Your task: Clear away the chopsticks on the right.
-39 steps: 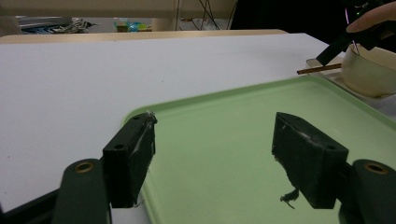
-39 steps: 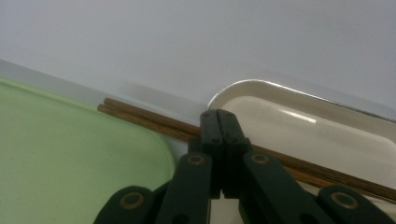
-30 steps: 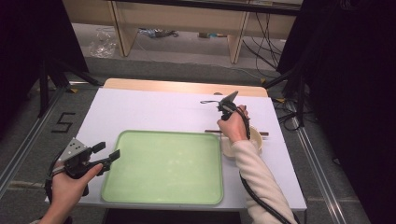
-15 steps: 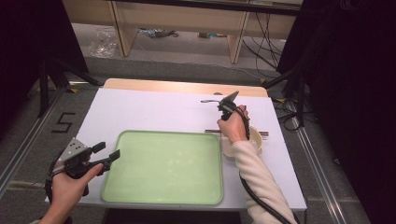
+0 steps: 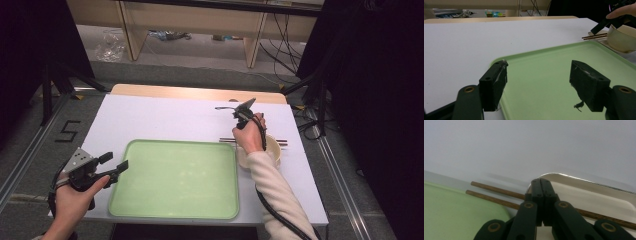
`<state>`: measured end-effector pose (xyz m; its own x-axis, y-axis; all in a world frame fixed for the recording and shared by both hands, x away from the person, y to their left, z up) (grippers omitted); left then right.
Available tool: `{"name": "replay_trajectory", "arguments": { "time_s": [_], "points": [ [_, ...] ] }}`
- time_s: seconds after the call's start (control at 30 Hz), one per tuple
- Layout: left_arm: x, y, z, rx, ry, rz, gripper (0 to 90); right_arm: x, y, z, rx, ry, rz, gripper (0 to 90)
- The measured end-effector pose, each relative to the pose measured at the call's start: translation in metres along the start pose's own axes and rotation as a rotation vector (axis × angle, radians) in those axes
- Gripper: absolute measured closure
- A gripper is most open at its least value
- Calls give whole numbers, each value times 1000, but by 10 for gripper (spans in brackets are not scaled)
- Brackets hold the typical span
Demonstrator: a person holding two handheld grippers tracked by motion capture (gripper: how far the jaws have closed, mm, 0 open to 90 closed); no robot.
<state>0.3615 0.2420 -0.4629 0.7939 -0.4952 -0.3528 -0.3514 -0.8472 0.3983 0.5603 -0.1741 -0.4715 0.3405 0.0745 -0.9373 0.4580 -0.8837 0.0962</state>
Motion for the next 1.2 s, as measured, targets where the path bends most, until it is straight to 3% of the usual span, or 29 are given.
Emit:
{"name": "replay_trajectory", "arguments": {
  "time_s": [0.13, 0.27, 0.37, 0.4, 0.43, 0.47, 0.53, 0.57, 0.63, 0.83, 0.9, 0.93, 0.97, 1.0, 1.07, 1.1, 1.2],
  "points": [
    [0, 0, 0, 0, 1, 1, 302, 2, -1, 1, 13, -17, -1, 900],
    [0, 0, 0, 0, 0, 1, 303, -3, 1, -1, -10, 24, 0, 900],
    [0, 0, 0, 1, 2, 1, 304, -7, 0, -1, -20, 21, -8, 900],
    [-1, 0, -1, 2, 3, 1, 304, -9, -3, -2, 13, 12, -15, 900],
    [-1, 0, -1, 3, 4, 1, 303, -9, 0, -2, -40, 30, -9, 900],
    [-1, 0, -1, 3, 6, 2, 304, -11, -2, -2, -33, 17, -20, 900],
    [-1, 0, -1, 0, 7, 3, 303, -12, -2, -2, -75, 5, -38, 900],
    [-1, 0, -1, -6, 7, 2, 304, -15, -8, -1, -1, -34, -53, 900],
    [-1, 0, -1, 1, 5, 2, 304, -14, -7, -1, -48, -25, -38, 900],
    [-1, 0, -1, -1, 6, 3, 304, -8, -11, 1, -7, -80, -37, 900],
    [-1, 0, -1, 0, 3, 2, 304, -7, -9, 1, -24, -79, -16, 900],
    [-1, 0, -1, 0, 3, 3, 304, -7, -11, 1, 5, -81, -31, 900],
    [-1, 0, -1, 0, 2, 2, 304, -6, -10, 1, -13, -79, -25, 900],
    [-1, 0, -1, 0, 3, 3, 304, -6, -10, 2, 0, -81, -28, 900],
    [-1, 0, -1, 1, 4, 3, 304, -6, -9, 2, -4, -86, -67, 900],
    [-1, 0, -1, 1, 5, 3, 304, -3, -5, 2, -38, -75, -23, 900],
    [-1, 0, -1, 2, 8, 5, 304, -5, -7, 2, -30, -71, -19, 900]
  ]
}}
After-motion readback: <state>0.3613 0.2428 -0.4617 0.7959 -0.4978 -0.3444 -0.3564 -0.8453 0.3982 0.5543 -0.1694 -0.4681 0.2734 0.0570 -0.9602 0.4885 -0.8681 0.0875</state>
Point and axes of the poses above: each handheld gripper's, and its own axes: x roughly forward along the jaws, z roughly out of its underside, y roughly to its right, the point moved 4 cm from there along x, roughly forward along the jaws, and after that the axes turned 14 degrees about -x, right-handed, at the moved point
